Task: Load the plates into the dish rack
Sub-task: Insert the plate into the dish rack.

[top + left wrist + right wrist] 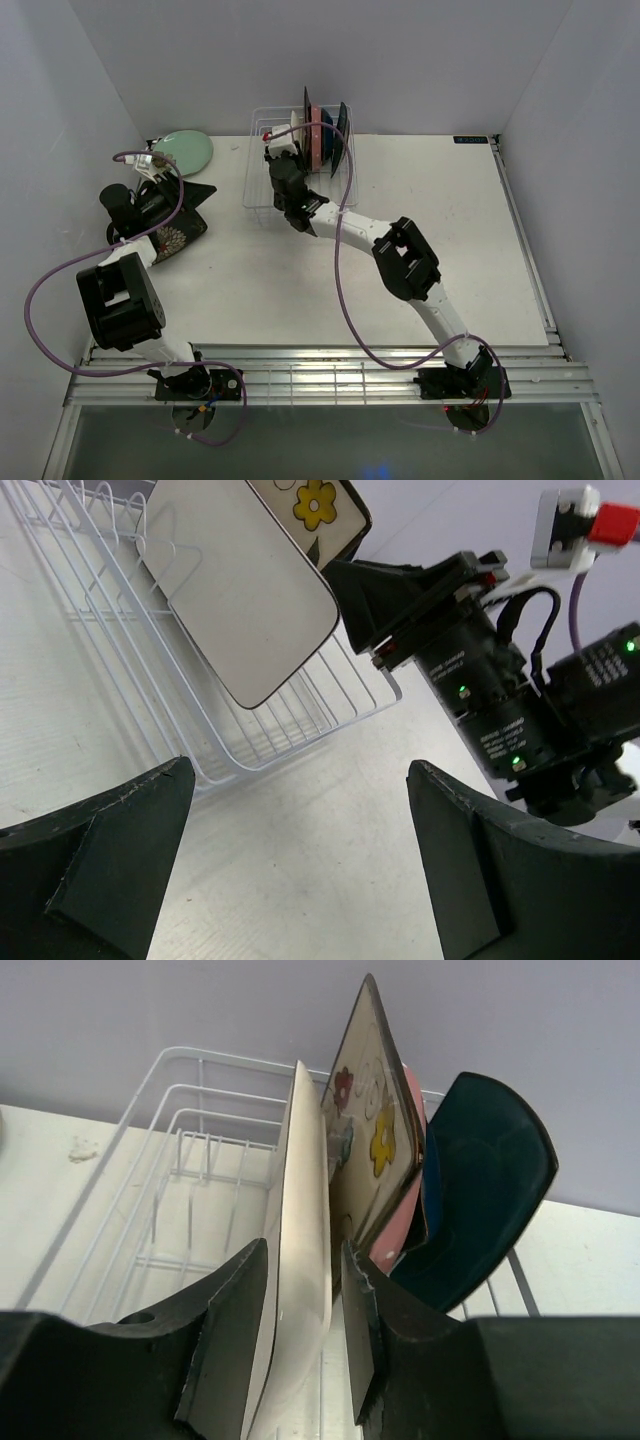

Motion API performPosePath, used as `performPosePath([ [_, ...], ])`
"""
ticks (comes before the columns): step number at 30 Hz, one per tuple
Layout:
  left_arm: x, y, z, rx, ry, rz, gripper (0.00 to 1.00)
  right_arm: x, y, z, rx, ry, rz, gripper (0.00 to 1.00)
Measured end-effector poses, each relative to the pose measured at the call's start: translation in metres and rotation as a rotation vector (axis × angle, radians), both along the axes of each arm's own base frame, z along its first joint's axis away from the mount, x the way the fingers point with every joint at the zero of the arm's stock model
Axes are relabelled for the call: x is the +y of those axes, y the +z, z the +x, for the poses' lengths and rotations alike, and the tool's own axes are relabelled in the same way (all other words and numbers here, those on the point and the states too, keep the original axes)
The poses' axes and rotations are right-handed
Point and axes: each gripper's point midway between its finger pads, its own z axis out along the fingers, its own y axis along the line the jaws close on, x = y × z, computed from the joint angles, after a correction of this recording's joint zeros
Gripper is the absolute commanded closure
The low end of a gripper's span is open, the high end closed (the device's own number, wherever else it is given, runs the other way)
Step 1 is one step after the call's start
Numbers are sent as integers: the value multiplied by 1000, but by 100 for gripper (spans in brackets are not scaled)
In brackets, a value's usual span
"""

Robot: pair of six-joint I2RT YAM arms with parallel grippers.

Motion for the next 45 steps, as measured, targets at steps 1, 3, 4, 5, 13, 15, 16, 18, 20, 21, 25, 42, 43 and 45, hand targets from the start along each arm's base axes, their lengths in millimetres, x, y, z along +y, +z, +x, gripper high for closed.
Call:
performPosePath([
  [1, 0, 0, 0, 0, 0, 0, 2, 1, 2, 3, 15, 14, 10, 57],
  [3, 0, 0, 0, 0, -2, 0, 2, 0, 10, 11, 56, 33, 29, 53],
  [4, 0, 0, 0, 0, -2, 0, 2, -2, 15, 14, 71, 38, 40, 51],
  [5, 0, 0, 0, 0, -3, 0, 2, -3, 19, 16, 87, 43, 51, 48],
  [13, 0, 0, 0, 1, -3, 0, 2, -20, 44, 13, 212, 100, 117, 44],
  [15, 0, 0, 0, 1, -3, 0, 2, -19, 48, 11, 231, 121, 128, 44],
  [16, 0, 0, 0, 1, -3, 0, 2, -18, 49, 9, 241, 132, 133, 44],
  [18, 0, -1, 0, 3, -4, -1, 2, -14, 47, 7, 262, 153, 134, 40],
  [20, -1, -2, 0, 6, -6, -2, 2, -12, 43, 4, 285, 172, 131, 38],
  [21, -1, -3, 0, 8, -8, -3, 2, -11, 40, 2, 299, 179, 129, 37],
  [25, -7, -9, 2, 30, -29, -5, 2, -7, 33, -3, 336, 204, 132, 37],
  [42, -64, 3, 81, 66, -132, 213, 2, -111, 44, -141, 346, 302, 276, 24],
  [43, -66, -2, 86, 82, -131, 222, 2, -118, 51, -152, 327, 314, 293, 23],
  [45, -75, -10, 96, 119, -136, 239, 2, -128, 59, -174, 289, 342, 331, 22],
])
